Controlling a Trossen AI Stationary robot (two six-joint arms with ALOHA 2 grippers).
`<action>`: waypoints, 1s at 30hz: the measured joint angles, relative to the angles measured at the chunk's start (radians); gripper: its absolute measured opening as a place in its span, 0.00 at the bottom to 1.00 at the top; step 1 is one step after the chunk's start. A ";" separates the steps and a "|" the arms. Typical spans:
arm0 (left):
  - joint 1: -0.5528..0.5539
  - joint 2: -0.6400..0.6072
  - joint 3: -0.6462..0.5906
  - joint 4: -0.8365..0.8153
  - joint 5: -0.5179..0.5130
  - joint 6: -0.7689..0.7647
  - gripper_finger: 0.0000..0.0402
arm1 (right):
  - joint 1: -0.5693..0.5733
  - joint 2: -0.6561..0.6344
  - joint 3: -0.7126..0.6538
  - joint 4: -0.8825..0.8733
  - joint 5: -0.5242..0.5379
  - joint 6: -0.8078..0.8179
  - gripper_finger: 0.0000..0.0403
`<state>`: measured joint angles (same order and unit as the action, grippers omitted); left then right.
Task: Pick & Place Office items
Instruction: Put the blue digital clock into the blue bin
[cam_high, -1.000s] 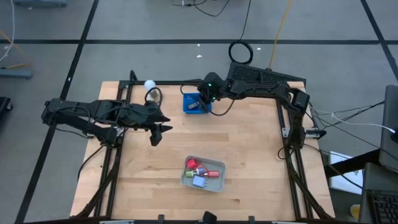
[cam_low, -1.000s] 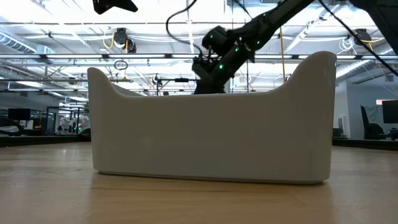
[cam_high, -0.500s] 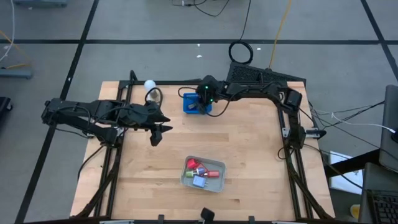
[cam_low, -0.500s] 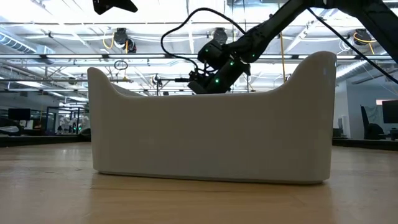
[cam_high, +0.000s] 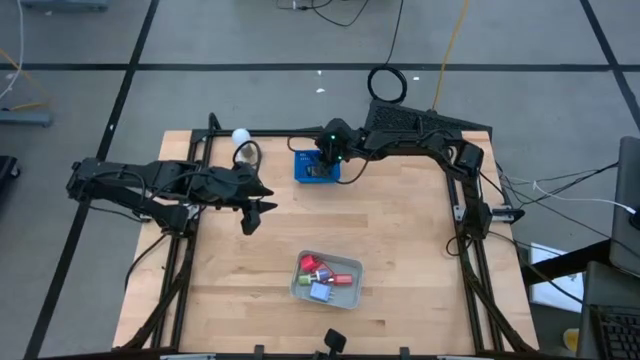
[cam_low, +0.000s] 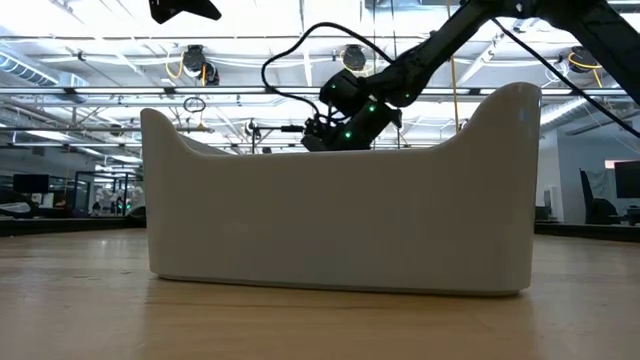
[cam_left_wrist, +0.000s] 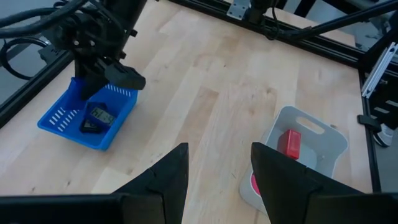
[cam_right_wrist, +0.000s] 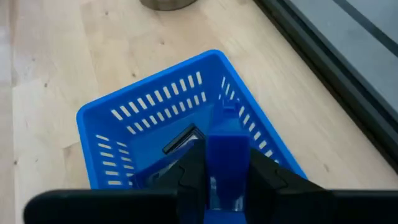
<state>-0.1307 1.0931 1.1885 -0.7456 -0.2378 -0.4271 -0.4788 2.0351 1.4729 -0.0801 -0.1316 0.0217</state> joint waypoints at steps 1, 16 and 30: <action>0.000 0.000 0.000 0.000 0.000 -0.002 0.43 | 0.000 0.000 0.000 0.000 0.000 0.007 0.15; -0.001 0.000 0.000 -0.006 0.001 0.003 0.43 | 0.022 -0.001 0.000 0.002 -0.016 0.019 0.17; -0.001 0.000 0.000 -0.014 0.001 0.005 0.43 | 0.045 -0.001 0.000 0.060 -0.035 0.048 0.36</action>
<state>-0.1314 1.0931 1.1885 -0.7593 -0.2371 -0.4225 -0.4336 2.0342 1.4727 -0.0202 -0.1661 0.0702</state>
